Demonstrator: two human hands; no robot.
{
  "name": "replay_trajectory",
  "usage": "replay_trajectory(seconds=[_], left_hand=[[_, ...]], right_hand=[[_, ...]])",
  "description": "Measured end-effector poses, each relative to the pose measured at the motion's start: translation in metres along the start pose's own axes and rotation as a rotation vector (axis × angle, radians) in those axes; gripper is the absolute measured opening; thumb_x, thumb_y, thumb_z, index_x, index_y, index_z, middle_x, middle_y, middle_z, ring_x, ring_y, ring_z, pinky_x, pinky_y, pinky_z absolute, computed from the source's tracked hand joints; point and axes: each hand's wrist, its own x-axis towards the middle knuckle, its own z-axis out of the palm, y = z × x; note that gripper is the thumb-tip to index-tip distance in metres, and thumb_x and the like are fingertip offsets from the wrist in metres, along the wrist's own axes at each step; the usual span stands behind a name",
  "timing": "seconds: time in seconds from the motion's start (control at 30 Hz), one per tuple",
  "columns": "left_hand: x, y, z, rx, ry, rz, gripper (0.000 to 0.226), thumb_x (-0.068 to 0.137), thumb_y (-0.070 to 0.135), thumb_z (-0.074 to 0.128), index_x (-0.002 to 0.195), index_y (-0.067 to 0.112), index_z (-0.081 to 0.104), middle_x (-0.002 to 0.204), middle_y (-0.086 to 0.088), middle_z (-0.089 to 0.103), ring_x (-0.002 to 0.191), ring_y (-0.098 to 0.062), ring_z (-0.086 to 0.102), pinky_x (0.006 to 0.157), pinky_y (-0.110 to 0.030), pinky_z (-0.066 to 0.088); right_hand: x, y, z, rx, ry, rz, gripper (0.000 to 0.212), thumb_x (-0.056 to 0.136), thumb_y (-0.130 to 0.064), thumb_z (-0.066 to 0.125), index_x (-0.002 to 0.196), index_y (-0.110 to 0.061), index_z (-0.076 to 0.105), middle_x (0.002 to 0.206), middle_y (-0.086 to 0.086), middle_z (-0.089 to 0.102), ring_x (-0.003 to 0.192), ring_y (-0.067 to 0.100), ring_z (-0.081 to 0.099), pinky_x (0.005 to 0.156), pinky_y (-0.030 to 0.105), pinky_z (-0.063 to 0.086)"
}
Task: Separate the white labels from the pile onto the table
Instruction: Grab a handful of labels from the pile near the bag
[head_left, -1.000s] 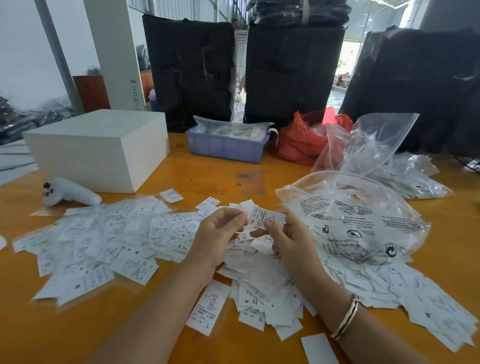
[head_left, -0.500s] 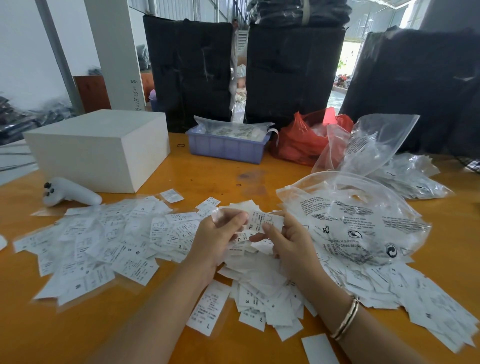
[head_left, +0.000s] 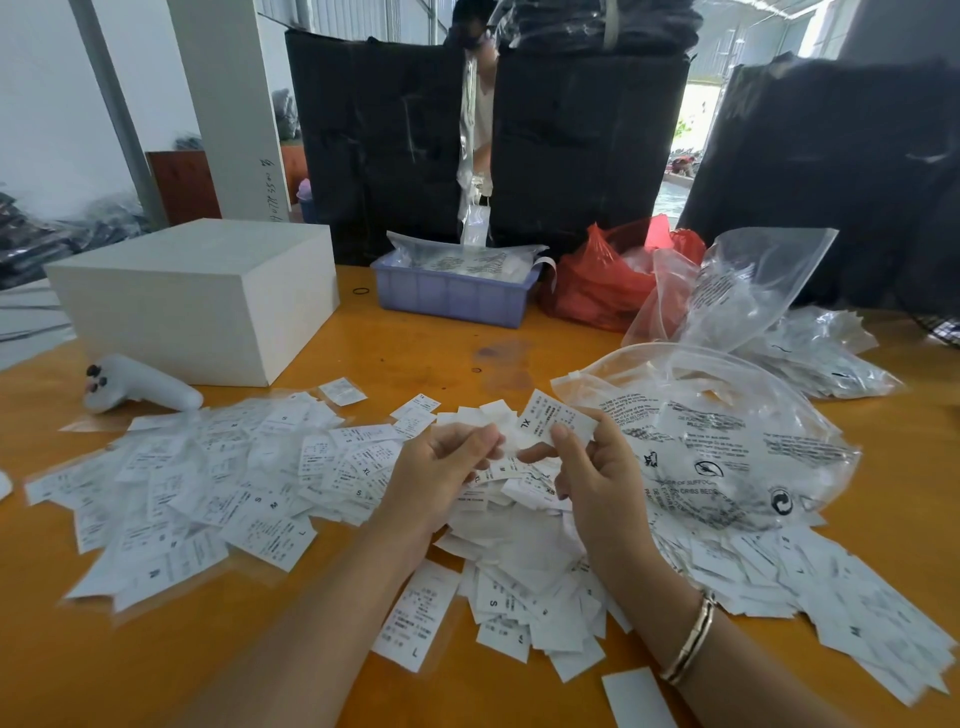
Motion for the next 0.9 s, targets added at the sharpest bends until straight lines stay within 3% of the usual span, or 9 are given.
replay_trajectory(seconds=[0.1, 0.23, 0.33, 0.47, 0.63, 0.8, 0.9], left_hand=[[0.0004, -0.0005, 0.0002, 0.007, -0.004, 0.003, 0.022, 0.082, 0.039, 0.064, 0.081, 0.02, 0.074, 0.076, 0.009, 0.073, 0.068, 0.004, 0.062, 0.063, -0.008, 0.049], [-0.0011, 0.001, 0.0006, 0.009, -0.005, 0.007, 0.024, 0.079, 0.043, 0.063, 0.08, 0.021, 0.073, 0.076, 0.01, 0.073, 0.068, 0.004, 0.063, 0.063, -0.008, 0.049], [-0.0021, 0.0021, 0.0008, 0.003, -0.022, 0.015, 0.028, 0.074, 0.047, 0.063, 0.076, 0.021, 0.073, 0.075, 0.009, 0.073, 0.068, 0.003, 0.063, 0.063, -0.008, 0.048], [-0.0009, 0.0011, -0.0003, 0.012, -0.014, -0.005, 0.033, 0.07, 0.052, 0.064, 0.076, 0.02, 0.073, 0.069, 0.009, 0.069, 0.066, 0.001, 0.062, 0.064, -0.01, 0.05], [-0.0002, 0.0013, -0.0016, -0.044, -0.041, -0.036, 0.007, 0.084, 0.026, 0.07, 0.086, 0.022, 0.075, 0.071, 0.008, 0.071, 0.064, 0.0, 0.065, 0.057, -0.012, 0.05], [-0.0003, 0.002, -0.0022, -0.082, -0.066, -0.061, 0.012, 0.082, 0.026, 0.07, 0.09, 0.02, 0.076, 0.078, 0.001, 0.071, 0.073, -0.008, 0.065, 0.068, -0.019, 0.05], [-0.0006, 0.0004, -0.002, -0.012, -0.058, -0.031, 0.007, 0.084, 0.02, 0.07, 0.089, 0.023, 0.074, 0.076, 0.005, 0.073, 0.069, -0.005, 0.067, 0.062, -0.014, 0.05]], right_hand=[[-0.0006, -0.0011, 0.0019, -0.016, -0.008, -0.001, 0.008, 0.092, -0.029, 0.054, 0.099, -0.026, 0.057, 0.075, 0.0, 0.073, 0.057, 0.049, 0.046, 0.045, 0.033, 0.034], [-0.0006, -0.0008, 0.0036, -0.078, -0.028, 0.002, 0.003, 0.095, -0.021, 0.053, 0.096, -0.023, 0.056, 0.075, -0.003, 0.073, 0.052, 0.045, 0.046, 0.049, 0.042, 0.036], [-0.0005, -0.0016, 0.0035, -0.094, -0.041, 0.009, 0.004, 0.095, -0.02, 0.053, 0.097, -0.022, 0.056, 0.074, -0.002, 0.073, 0.052, 0.044, 0.047, 0.048, 0.041, 0.036], [-0.0007, 0.0001, 0.0033, -0.108, -0.142, 0.067, 0.006, 0.095, -0.016, 0.053, 0.097, -0.02, 0.057, 0.068, 0.0, 0.072, 0.053, 0.03, 0.046, 0.047, 0.035, 0.034], [-0.0008, 0.0021, 0.0016, -0.067, -0.226, 0.12, 0.016, 0.096, -0.007, 0.049, 0.095, -0.02, 0.058, 0.058, 0.002, 0.064, 0.053, 0.027, 0.044, 0.042, 0.021, 0.033], [0.0005, 0.0026, 0.0003, -0.079, -0.21, 0.142, 0.02, 0.097, -0.007, 0.047, 0.103, -0.024, 0.055, 0.054, -0.002, 0.059, 0.044, 0.01, 0.043, 0.045, 0.019, 0.035], [-0.0007, 0.0003, 0.0009, -0.15, -0.236, 0.118, 0.025, 0.097, -0.007, 0.047, 0.109, -0.029, 0.055, 0.053, -0.006, 0.057, 0.043, 0.001, 0.043, 0.046, 0.014, 0.036]])
